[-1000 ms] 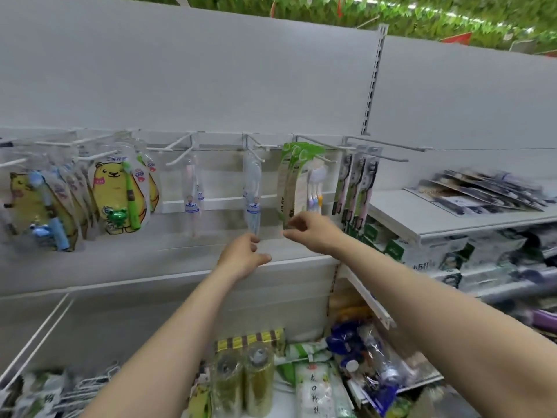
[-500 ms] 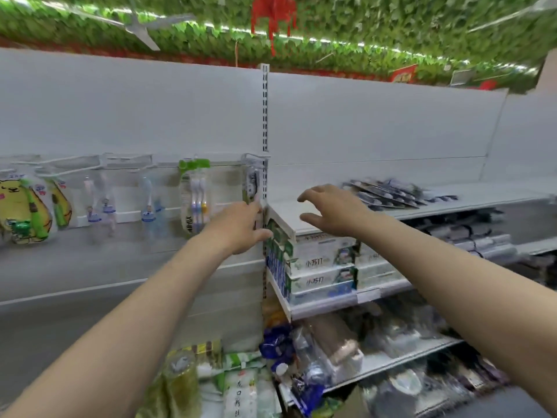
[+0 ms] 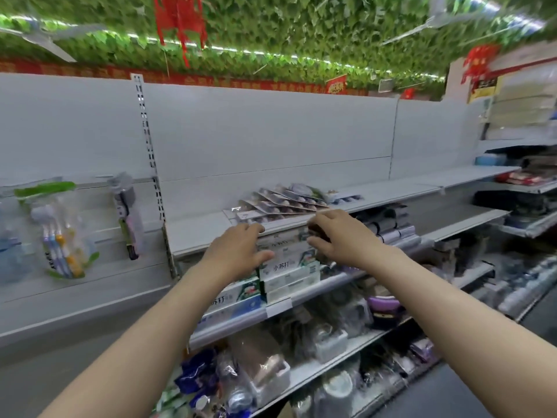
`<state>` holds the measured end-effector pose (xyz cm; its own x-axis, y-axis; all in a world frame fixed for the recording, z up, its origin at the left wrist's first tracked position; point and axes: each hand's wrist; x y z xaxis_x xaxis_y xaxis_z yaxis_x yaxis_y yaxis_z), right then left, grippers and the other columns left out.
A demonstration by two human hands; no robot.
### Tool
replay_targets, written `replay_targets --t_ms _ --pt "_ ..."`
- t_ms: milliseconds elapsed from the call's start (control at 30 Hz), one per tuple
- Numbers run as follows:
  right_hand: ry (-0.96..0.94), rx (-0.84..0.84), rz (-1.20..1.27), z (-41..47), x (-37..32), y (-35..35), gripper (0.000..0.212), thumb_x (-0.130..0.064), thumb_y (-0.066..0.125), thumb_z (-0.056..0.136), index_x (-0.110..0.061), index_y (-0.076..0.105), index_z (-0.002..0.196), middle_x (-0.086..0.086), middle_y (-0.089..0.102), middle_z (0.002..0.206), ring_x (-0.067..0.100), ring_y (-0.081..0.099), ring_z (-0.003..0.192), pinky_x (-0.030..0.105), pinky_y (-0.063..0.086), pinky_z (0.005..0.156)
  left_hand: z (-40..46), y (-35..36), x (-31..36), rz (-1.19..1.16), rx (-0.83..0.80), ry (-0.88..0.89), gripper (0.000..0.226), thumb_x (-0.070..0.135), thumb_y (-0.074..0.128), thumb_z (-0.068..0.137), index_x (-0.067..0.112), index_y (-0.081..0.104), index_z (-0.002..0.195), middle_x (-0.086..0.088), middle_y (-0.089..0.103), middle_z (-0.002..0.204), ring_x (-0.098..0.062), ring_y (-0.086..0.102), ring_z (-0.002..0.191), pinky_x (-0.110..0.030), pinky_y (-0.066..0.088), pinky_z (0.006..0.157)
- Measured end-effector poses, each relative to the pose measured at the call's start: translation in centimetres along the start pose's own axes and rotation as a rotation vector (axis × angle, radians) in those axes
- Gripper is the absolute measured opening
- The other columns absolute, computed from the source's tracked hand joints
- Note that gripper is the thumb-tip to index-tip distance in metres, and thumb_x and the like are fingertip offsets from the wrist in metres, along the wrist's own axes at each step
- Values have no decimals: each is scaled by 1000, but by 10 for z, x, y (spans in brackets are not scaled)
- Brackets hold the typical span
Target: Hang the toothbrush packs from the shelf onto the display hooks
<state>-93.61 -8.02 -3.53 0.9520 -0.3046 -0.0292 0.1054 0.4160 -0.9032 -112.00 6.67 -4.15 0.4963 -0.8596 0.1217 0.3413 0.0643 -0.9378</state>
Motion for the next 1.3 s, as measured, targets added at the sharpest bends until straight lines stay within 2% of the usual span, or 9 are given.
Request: replay_targets --t_ms 167,400,533,667,900,1000,1067,1200,1300 --pt "66 -18 4 14 78 20 47 -44 53 100 -18 51 140 4 51 144 24 41 134 40 43 103 77 37 41 1 8 76 64 56 57 92 24 40 145 -3 48 145 -23 49 129 -43 46 102" --pt "130 -24 -7 81 216 44 47 -46 53 100 -19 53 139 2 52 142 21 42 134 38 43 104 230 97 88 -13 84 147 62 56 55 92 22 43 143 -5 52 139 -25 49 127 -41 46 99" --pt "150 -73 -11 134 296 51 49 -45 51 101 -19 51 142 2 49 147 21 39 138 38 39 109 319 127 102 -9 116 85 58 58 53 92 22 48 136 -6 55 133 -26 48 125 -40 44 100" --pt "154 -69 87 173 351 77 47 -45 51 101 -20 51 141 1 52 145 20 41 136 35 37 109 381 157 103 26 157 -13 59 60 52 91 20 51 134 -7 55 136 -30 39 134 -43 36 110" --pt "23 -129 334 242 394 130 46 -45 51 101 -18 56 138 0 57 140 19 50 130 31 39 104 424 199 95 192 310 -243 63 63 45 93 20 52 139 -9 46 150 -35 18 148 -48 12 119" --pt "-46 -151 482 276 396 143 43 -42 54 100 -18 58 136 -1 57 141 20 55 126 35 43 104 427 211 99 241 394 -321 55 60 54 90 22 63 129 -10 56 141 -39 29 143 -54 14 119" --pt "-96 -196 533 298 398 155 44 -44 53 100 -21 57 137 -2 56 143 18 52 130 37 41 108 431 216 103 272 442 -368 50 59 57 90 23 68 122 -9 62 134 -40 37 139 -57 15 118" --pt "-189 -264 621 331 403 173 44 -43 53 100 -23 55 140 -1 55 145 19 51 132 35 41 107 436 226 112 320 426 -454 62 64 35 90 26 67 125 -8 63 134 -36 40 138 -55 18 118" --pt "-263 -351 663 350 399 182 42 -43 50 101 -32 53 141 1 57 143 21 54 128 38 43 105 435 233 112 351 418 -465 68 67 24 92 28 63 132 -2 63 135 -32 38 141 -51 14 120"
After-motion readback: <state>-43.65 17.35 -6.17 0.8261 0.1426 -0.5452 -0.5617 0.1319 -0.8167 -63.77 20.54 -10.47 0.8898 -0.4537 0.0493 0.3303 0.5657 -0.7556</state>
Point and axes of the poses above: each hand's wrist, its own z-axis towards the middle knuckle, its own y-axis out of the palm, x = y × z
